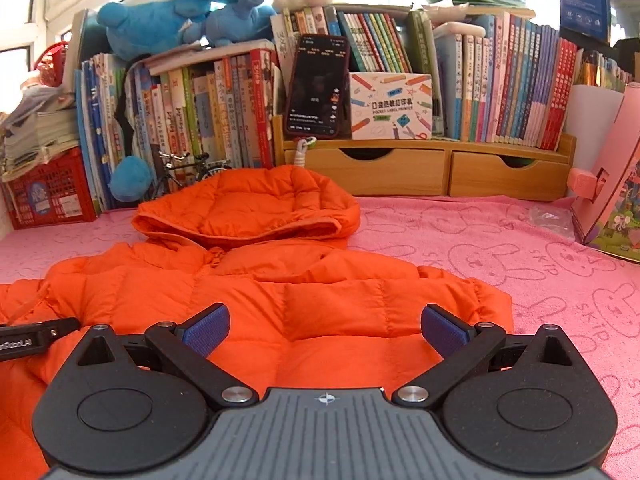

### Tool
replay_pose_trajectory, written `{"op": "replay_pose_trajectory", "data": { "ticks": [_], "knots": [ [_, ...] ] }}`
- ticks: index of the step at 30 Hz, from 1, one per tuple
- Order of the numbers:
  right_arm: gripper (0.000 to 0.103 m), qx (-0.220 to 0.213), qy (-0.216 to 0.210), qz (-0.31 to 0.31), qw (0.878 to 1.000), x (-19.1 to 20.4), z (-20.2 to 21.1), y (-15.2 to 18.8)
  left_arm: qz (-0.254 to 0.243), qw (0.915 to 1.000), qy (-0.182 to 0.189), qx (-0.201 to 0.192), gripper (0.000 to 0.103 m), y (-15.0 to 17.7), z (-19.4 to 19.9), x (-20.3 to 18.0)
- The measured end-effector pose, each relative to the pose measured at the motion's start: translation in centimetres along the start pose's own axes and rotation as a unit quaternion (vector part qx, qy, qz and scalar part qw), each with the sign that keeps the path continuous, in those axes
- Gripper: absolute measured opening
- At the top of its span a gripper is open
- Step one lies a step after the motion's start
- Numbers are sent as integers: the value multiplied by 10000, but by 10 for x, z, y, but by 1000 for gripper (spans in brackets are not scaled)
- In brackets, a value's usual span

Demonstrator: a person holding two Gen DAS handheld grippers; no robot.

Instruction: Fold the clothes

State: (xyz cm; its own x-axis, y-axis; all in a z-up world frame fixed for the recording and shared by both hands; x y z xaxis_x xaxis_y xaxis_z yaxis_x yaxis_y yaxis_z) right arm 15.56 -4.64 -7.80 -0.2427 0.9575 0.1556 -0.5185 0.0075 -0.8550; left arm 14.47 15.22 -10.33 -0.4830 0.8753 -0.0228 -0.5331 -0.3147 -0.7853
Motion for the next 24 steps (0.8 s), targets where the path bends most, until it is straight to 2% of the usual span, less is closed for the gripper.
{"op": "replay_pose_trajectory", "data": {
  "ticks": [6,13,17,20,24],
  "knots": [
    [103,386,-270,487,9977,32,-16,16,9,10000,10,2,58,0,0,0],
    [103,694,-284,416,9963,32,-32,32,-24,10000,-2,6,60,0,0,-1],
    [103,644,-233,367,9970,26,-23,29,-12,10000,11,7,60,1,0,0],
    [103,382,-138,189,9990,11,-3,23,-12,10000,16,9,61,0,0,0],
    [103,180,440,-71,9988,-37,16,15,-35,10000,29,14,63,0,0,-1]
  ]
}}
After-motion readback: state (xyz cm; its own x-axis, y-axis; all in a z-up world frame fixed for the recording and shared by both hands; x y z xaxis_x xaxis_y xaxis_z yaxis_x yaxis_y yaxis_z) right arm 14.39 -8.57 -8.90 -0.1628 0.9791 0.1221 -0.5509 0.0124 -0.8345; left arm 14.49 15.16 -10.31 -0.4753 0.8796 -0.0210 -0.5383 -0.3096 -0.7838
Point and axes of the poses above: each gripper's, at about its wrist camera, not at the fingertips, and z roughly against the way its jaws point, x to its left, y to its underside, the point moved 9 cm from there along -z, roughly the way its jaws point, and after that the axes turned 13 degrees about -y, right-handed, at the moved point
